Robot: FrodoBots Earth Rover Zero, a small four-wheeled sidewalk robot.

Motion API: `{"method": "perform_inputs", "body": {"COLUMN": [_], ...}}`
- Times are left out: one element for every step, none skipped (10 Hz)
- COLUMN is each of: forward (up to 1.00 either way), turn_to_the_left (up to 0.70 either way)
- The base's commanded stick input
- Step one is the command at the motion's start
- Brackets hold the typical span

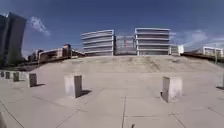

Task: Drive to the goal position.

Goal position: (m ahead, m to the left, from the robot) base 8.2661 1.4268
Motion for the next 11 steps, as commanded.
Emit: {"method": "perform_inputs", "body": {"forward": [0.44, 0.44, 0.44, 0.44, 0.44, 0.44, 0.44, 0.44, 0.44, 0.44, 0.44], "turn_to_the_left": [-0.01, -0.01, -0.01, -0.01, -0.01, -0.01, -0.01, -0.01, -0.01, -0.01, -0.01]}}
